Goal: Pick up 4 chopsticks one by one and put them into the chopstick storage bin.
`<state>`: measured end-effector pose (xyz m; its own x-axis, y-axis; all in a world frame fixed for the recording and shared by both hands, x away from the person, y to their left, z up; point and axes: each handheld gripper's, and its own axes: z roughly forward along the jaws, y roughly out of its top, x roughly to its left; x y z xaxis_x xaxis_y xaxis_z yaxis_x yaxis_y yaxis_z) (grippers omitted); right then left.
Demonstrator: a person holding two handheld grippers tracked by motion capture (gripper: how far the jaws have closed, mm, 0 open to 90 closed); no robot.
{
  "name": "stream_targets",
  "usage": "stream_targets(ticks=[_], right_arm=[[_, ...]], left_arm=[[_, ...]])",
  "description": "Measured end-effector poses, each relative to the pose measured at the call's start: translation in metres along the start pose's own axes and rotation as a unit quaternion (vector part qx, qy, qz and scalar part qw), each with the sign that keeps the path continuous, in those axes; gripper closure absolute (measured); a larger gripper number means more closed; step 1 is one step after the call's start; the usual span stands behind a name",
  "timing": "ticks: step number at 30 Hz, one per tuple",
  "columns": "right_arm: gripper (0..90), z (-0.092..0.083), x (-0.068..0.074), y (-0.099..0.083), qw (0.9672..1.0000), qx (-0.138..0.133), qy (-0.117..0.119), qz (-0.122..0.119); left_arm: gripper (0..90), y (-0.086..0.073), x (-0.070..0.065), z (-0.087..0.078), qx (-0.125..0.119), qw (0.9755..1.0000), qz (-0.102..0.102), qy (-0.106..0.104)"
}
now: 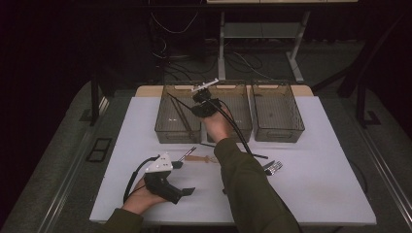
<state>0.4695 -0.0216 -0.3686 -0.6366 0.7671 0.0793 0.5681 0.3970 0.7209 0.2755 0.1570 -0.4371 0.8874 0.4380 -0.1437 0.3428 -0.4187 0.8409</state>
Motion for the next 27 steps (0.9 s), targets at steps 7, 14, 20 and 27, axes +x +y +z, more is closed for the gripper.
stream_targets(ticks=[7, 14, 20, 27], right_arm=[[85.0, 0.015, 0.01, 0.005, 0.9999, 0.013, -0.006, 0.004], [65.4, 0.014, 0.011, 0.005, 0.9999, 0.011, 0.012, -0.001], [50.2, 0.0, 0.008, 0.002, 0.9984, 0.002, 0.054, -0.019], [43.4, -0.029, 0.003, -0.011, 0.9948, -0.029, 0.089, -0.042]], left_arm=[[0.0, 0.0, 0.001, -0.001, 0.0, 1.0, 0.003, -0.002], [0.0, 0.0, 0.001, -0.002, 0.0, 1.0, 0.004, -0.002], [0.0, 0.0, 0.001, -0.001, 0.002, 1.0, 0.001, -0.003], [0.0, 0.0, 0.001, 0.0, 0.001, 1.0, 0.001, -0.001]])
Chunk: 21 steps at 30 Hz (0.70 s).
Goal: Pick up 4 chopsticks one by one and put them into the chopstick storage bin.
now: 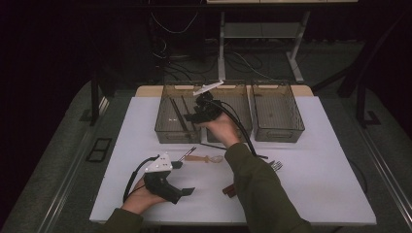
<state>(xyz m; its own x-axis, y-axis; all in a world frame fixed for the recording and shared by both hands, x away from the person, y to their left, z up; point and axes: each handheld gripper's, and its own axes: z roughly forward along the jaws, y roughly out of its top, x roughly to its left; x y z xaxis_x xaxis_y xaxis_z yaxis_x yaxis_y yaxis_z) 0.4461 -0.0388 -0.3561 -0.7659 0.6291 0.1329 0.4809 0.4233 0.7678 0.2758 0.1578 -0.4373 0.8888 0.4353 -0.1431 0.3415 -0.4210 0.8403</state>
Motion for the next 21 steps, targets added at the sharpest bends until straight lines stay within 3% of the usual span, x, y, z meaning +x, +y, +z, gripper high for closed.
stream_targets(ticks=[7, 21], right_arm=[[36.1, -0.028, -0.006, -0.016, 0.9998, -0.014, 0.007, -0.015], [36.2, -0.075, -0.02, -0.06, 0.9984, -0.032, 0.038, -0.028]], left_arm=[[0.0, 0.0, 0.001, 0.0, 0.002, 1.0, 0.002, 0.004], [0.0, -0.001, -0.002, 0.002, -0.005, 0.9997, -0.004, 0.024]])
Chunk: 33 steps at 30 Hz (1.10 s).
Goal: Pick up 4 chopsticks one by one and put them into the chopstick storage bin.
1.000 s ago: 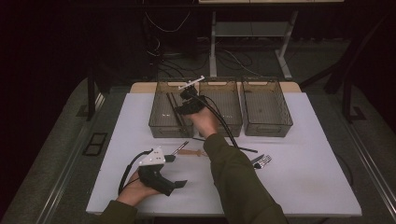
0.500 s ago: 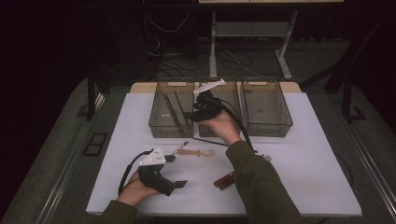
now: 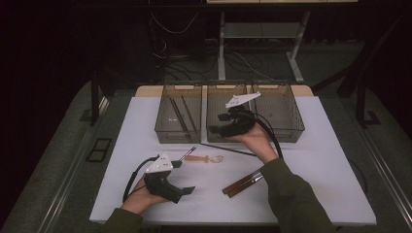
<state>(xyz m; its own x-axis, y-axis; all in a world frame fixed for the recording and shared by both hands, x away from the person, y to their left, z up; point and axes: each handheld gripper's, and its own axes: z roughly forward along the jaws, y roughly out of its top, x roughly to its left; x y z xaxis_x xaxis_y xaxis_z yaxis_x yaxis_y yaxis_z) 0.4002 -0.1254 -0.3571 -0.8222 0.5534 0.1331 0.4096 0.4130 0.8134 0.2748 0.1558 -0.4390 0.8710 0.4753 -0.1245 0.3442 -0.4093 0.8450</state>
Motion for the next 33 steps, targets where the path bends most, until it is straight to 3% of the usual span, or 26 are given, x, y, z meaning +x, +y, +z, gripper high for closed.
stream_targets(ticks=[8, 15, 19, 26, 33], right_arm=[[36.7, -0.024, -0.005, -0.024, 0.9999, -0.003, 0.013, -0.009], [36.7, -0.042, -0.013, -0.048, 1.0, 0.003, 0.003, -0.004], [36.7, -0.05, -0.018, -0.062, 1.0, 0.003, 0.003, 0.004], [38.5, -0.056, -0.027, -0.088, 0.9996, 0.029, 0.005, 0.005], [44.9, -0.061, -0.037, -0.109, 0.9988, 0.046, -0.007, 0.014]], left_arm=[[0.2, 0.0, -0.001, 0.001, 0.001, 0.9999, 0.0, 0.015], [0.2, 0.0, 0.002, -0.002, 0.005, 0.9998, 0.015, 0.009], [0.2, 0.0, 0.006, -0.003, 0.01, 0.9998, 0.012, 0.008], [0.2, -0.001, 0.011, -0.007, 0.015, 0.9998, 0.009, -0.014], [0.2, -0.002, 0.011, -0.008, 0.024, 0.9996, 0.008, -0.012]])
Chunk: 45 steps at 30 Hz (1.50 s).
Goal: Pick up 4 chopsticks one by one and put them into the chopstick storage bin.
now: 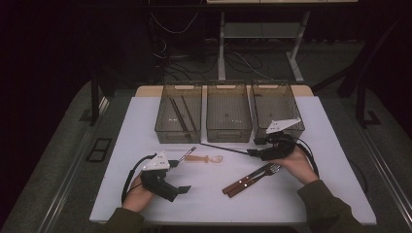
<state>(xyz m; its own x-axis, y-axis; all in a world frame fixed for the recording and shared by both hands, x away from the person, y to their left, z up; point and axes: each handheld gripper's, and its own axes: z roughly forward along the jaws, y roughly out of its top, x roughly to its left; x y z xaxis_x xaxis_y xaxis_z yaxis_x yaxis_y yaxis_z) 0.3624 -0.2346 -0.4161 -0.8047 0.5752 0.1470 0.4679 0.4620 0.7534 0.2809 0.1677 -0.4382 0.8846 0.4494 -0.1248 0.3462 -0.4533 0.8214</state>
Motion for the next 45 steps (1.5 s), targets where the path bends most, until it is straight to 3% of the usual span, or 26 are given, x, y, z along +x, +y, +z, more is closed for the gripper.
stream_targets(ticks=[9, 12, 15, 22, 31, 37, 45], right_arm=[[63.2, 0.011, -0.011, -0.007, 0.9997, 0.024, 0.005, 0.002], [67.6, 0.017, -0.012, -0.007, 0.9994, 0.035, 0.009, -0.003], [70.4, 0.024, -0.011, -0.008, 0.9988, 0.047, 0.009, -0.011], [75.7, 0.035, -0.009, -0.008, 0.9966, 0.076, 0.001, -0.034], [82.2, 0.036, -0.005, -0.007, 0.9947, 0.082, -0.01, -0.061], [83.7, 0.035, -0.004, -0.007, 0.9941, 0.086, -0.001, -0.067], [85.4, 0.035, -0.002, -0.003, 0.99, 0.105, 0.013, -0.092]], left_arm=[[0.9, -0.001, 0.002, -0.003, 0.0, 1.0, -0.007, 0.002], [10.4, -0.001, 0.001, -0.002, 0.001, 0.9999, -0.008, 0.014], [10.5, -0.001, 0.0, -0.002, 0.004, 0.9999, -0.007, 0.013], [10.5, -0.002, -0.003, -0.004, -0.002, 0.9999, -0.005, 0.012], [10.5, -0.002, -0.002, -0.003, 0.002, 0.9999, -0.004, 0.011], [10.6, -0.002, -0.002, -0.003, 0.0, 0.9999, -0.006, 0.011], [10.6, -0.002, -0.002, -0.003, 0.002, 1.0, -0.003, 0.009]])
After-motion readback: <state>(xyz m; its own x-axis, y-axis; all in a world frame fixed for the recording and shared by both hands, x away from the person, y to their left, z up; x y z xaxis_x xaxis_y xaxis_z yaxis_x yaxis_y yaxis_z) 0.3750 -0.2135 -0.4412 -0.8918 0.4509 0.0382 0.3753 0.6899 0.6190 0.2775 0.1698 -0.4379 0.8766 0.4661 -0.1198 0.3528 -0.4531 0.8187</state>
